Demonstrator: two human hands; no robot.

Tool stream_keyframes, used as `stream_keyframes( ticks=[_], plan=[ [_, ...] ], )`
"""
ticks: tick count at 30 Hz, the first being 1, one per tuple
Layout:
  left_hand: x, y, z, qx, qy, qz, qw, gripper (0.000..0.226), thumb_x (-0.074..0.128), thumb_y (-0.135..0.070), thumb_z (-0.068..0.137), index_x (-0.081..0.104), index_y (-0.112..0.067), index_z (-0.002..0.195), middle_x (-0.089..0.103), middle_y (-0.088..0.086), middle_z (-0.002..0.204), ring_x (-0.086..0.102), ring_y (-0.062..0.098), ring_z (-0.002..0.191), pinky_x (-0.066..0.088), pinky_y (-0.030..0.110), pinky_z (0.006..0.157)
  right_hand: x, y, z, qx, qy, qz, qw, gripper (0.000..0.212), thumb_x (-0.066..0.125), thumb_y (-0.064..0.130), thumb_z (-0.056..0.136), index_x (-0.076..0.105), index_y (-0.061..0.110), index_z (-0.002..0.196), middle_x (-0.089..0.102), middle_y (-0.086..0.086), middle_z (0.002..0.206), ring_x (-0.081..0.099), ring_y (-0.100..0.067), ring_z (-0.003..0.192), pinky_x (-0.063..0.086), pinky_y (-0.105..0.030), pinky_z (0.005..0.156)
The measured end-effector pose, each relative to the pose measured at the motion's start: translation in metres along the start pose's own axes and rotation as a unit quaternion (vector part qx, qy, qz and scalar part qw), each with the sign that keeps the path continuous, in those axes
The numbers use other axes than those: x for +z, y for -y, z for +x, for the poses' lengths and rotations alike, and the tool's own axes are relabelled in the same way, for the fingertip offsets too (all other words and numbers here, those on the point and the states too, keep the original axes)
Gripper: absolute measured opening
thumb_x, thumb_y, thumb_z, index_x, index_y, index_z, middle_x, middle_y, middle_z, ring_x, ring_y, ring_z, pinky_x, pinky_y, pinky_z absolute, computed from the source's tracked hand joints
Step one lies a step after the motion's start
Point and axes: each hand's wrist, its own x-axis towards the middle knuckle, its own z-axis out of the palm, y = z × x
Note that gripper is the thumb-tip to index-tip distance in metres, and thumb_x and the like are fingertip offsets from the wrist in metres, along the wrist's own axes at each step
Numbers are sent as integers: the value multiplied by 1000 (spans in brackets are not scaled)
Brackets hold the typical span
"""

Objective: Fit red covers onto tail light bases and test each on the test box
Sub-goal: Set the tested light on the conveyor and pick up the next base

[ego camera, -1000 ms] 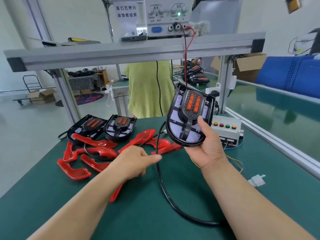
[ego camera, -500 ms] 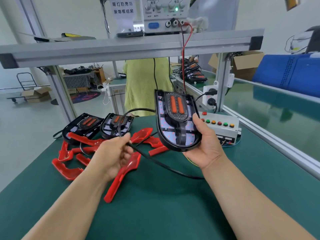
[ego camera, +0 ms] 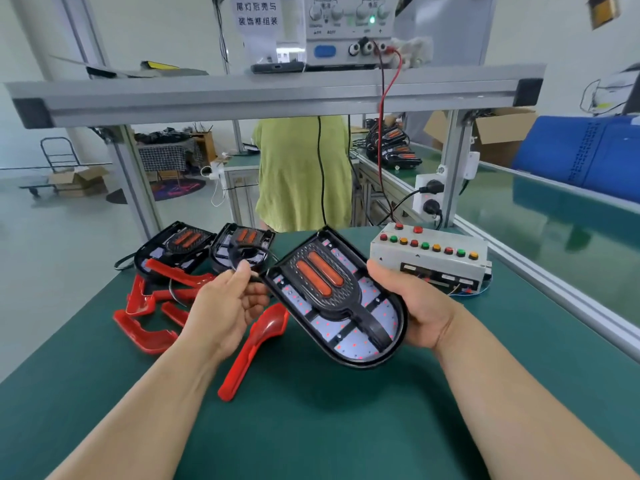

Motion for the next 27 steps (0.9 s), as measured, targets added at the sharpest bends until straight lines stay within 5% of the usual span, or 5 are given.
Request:
stream_keyframes(
  ticks=[4,12,16,24,27],
  plan=[
    [-9,-4,-3,-9,16,259,966,38,58,-38,98,67,-1,91,73,12,75,62,9,51,49,21,50,-7,5,-1,-1,-32,-23,999,37,56,45,91,78,21,108,72,-7,118,68,-22,110,57,-33,84],
    [-13,-13,-15,-15,36,691,722,46,80,-52,73,51,-17,70,57,-7,67,51,11,58,33,27,51,-25,9,-6,3,-71,0,997,38,58,44,90,77,18,110,70,-12,122,68,-26,111,58,-36,82],
    [-12,-12,-16,-27,-12,695,718,52,82,-49,71,43,-21,90,56,-1,88,57,22,85,40,34,66,-29,9,-9,18,-55,10,998,45,53,50,93,73,19,118,67,-12,127,64,-28,117,56,-38,89],
    [-22,-13,-10,15,-36,714,699,17,65,-18,86,57,-19,70,63,1,79,64,23,77,48,30,65,-27,5,-10,68,-46,-67,994,57,74,46,76,68,18,126,62,-13,134,57,-33,126,44,-49,108],
    [-33,-20,-8,50,-31,658,750,21,67,-26,92,57,-23,73,60,-1,78,59,18,72,45,32,65,-30,7,-14,112,-40,-111,987,62,73,47,77,67,12,127,62,-17,133,55,-37,127,42,-50,110]
  ],
)
